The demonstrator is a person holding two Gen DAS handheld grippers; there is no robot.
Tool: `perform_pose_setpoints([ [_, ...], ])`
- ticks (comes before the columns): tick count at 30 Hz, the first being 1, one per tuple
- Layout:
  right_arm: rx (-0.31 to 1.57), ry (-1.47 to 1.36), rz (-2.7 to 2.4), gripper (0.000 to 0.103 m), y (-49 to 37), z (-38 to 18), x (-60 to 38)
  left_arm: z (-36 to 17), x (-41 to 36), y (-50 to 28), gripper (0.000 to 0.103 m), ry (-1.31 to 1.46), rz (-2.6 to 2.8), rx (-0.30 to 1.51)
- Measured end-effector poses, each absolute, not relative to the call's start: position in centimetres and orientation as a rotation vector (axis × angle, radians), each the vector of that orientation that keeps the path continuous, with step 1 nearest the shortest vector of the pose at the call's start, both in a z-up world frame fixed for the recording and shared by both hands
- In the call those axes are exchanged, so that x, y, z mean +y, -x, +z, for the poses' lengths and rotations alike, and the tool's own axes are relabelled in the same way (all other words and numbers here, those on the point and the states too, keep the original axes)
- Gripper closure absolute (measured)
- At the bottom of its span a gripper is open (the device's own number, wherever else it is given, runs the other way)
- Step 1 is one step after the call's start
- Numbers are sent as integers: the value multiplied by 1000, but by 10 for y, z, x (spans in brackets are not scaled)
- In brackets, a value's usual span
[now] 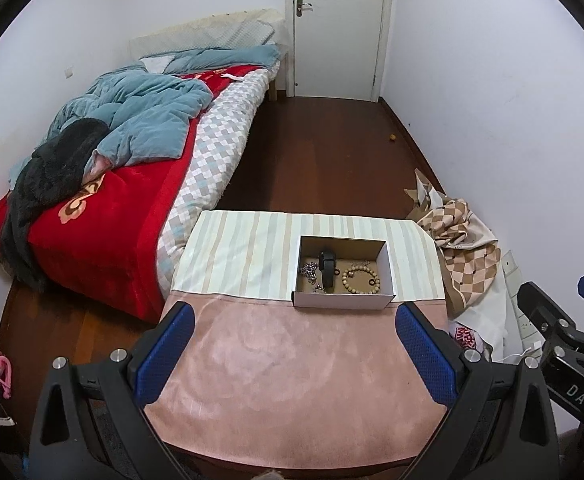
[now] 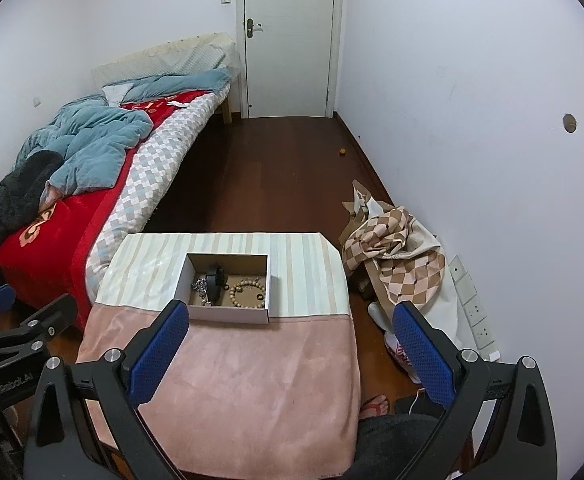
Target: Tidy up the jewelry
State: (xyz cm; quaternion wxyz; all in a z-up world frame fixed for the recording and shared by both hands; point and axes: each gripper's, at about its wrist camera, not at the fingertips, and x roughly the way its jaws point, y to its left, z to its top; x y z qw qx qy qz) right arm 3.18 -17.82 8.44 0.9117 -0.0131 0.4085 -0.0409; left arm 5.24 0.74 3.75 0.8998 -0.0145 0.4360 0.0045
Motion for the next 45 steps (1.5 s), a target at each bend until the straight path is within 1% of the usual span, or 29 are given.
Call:
perform_pose_setpoints([
  [17,907,58,-108,0,-74,59,-180,26,7,-84,0,34,39,932],
  [45,927,63,-90,0,-78,56,-177,22,11,-84,0,33,32,947],
])
